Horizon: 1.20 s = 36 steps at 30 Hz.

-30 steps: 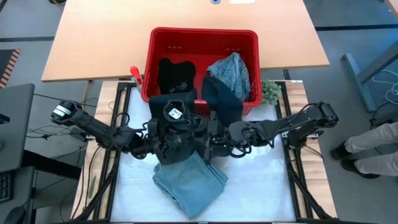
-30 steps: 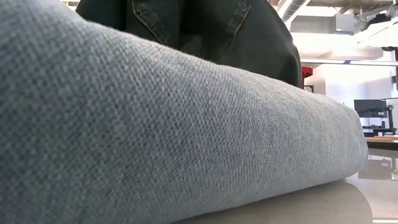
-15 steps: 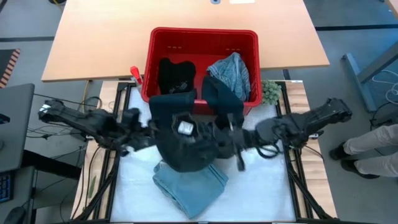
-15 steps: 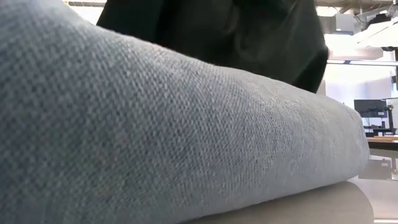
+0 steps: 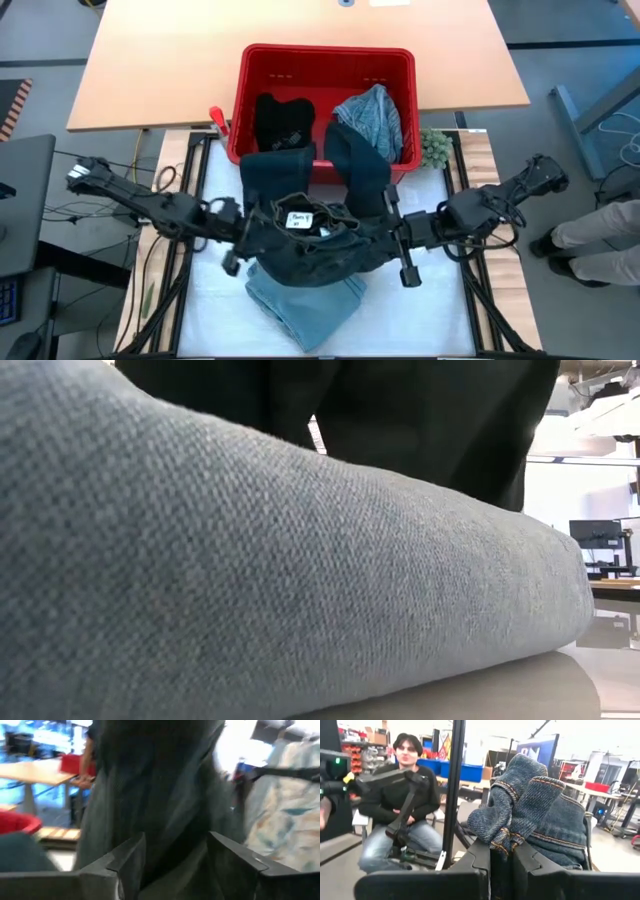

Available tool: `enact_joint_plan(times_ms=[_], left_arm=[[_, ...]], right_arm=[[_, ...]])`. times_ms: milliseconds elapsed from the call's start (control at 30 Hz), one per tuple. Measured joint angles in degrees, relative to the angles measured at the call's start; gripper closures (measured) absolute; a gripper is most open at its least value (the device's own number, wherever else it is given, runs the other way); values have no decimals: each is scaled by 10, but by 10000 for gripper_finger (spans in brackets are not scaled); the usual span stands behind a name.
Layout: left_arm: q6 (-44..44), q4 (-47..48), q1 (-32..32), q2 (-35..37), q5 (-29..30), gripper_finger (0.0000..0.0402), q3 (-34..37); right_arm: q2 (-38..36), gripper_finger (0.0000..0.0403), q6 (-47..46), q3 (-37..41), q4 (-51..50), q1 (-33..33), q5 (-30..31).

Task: Fold Laundry from Bin
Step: Fold the dark blue pants

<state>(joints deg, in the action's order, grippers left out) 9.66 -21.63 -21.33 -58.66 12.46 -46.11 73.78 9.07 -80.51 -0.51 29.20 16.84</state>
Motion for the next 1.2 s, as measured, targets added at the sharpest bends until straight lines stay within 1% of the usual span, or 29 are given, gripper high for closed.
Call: enact_joint_plan(times_ms=[100, 200, 333, 400, 467, 500, 567, 667, 800, 933, 1067, 1133, 1200], left_arm=[[6, 5, 13, -15, 26, 180, 0], [4, 4, 27, -15, 29, 147, 0], [-29, 4, 40, -8, 31, 103, 0], [-30, 0, 47, -8, -1, 86, 0], [-29, -12, 51, -16, -59, 75, 0], [-30, -23, 51, -22, -84, 73, 0], [-31, -59, 52, -36, -109, 71, 0], [-30, -121, 65, -55, -111, 70, -1], [0, -121, 97, -90, -121, 70, -32], [11, -117, 111, -139, -176, 70, -91], [1, -71, 114, -191, -284, 71, -176], [-7, -45, 114, -214, -318, 79, -223], [-19, -18, 114, -234, -341, 99, -273]], right_arm=[[0, 346, 0, 0, 11, 0, -1], [0, 346, -7, 0, 14, 0, -1], [0, 346, -20, 0, 11, 0, -1], [0, 346, -22, 0, 10, 0, -1], [0, 346, -22, 0, 11, 0, -1], [0, 346, -22, 0, 11, 0, -1], [0, 346, -29, 0, 11, 0, -2], [0, 346, -30, 0, 14, 0, -3], [0, 346, -31, 0, 20, 0, -3], [0, 346, -32, -1, 31, 1, -17], [0, 346, -31, -1, 45, 10, -27], [0, 346, -19, -1, 69, 19, -30], [0, 346, 8, -1, 104, 34, -44]])
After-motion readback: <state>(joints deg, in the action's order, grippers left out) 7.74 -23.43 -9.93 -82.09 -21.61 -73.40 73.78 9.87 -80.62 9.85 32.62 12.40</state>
